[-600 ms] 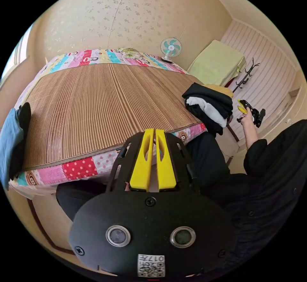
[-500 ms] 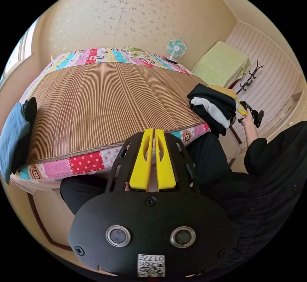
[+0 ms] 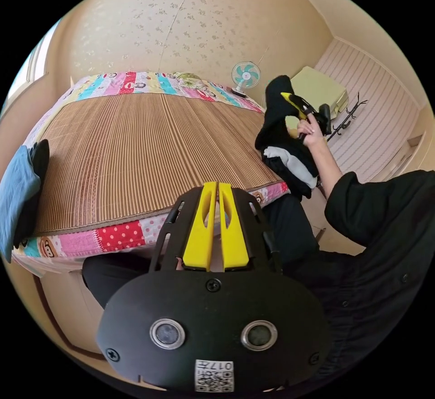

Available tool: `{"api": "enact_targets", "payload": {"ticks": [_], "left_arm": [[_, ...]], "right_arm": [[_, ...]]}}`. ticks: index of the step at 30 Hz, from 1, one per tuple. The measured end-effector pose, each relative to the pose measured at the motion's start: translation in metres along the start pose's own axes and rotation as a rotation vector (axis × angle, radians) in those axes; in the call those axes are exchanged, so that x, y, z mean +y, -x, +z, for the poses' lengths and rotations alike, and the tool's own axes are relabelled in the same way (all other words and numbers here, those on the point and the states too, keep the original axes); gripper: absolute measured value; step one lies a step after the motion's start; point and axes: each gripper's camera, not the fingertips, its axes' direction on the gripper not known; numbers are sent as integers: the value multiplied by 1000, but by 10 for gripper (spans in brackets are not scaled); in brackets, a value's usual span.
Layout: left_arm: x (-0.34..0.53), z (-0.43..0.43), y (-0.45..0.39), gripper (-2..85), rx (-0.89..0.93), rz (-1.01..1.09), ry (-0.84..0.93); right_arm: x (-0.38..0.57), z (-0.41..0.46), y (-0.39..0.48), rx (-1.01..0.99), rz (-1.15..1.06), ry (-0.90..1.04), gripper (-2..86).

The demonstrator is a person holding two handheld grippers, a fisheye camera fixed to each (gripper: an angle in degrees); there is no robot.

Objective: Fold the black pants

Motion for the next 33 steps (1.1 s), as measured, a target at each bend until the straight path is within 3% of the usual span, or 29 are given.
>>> {"api": "enact_targets", "payload": {"ticks": [5,9,13,16,19,25,27,29,33], "left_arm": [[6,-11,-2,-10,5,-19,0],[6,-15,7,-9,-6,-30,36],[-7,-14,16,-6,-4,-45,38],[-35,-8,22,8,51,-43,16],[-81,16,21,46,154,-11,36],[-188,142,-41,101,354,171,286],[-220,214,-75,120,285,224,462],[-238,257,-92,132,144,258,512],[-247,325,-84,122,-64,174,585]], "right_arm": [[45,199,92,139,-236,519,86],[115,257,136,-54,-343,711,84],[142,233,144,-205,-345,713,84],[167,205,144,-218,-404,717,84],[190,185,124,-344,-328,737,83],[234,158,106,-454,-282,766,78],[242,156,83,-545,-134,750,61],[246,148,58,-629,-3,694,46],[259,90,21,-514,129,529,68]]}}
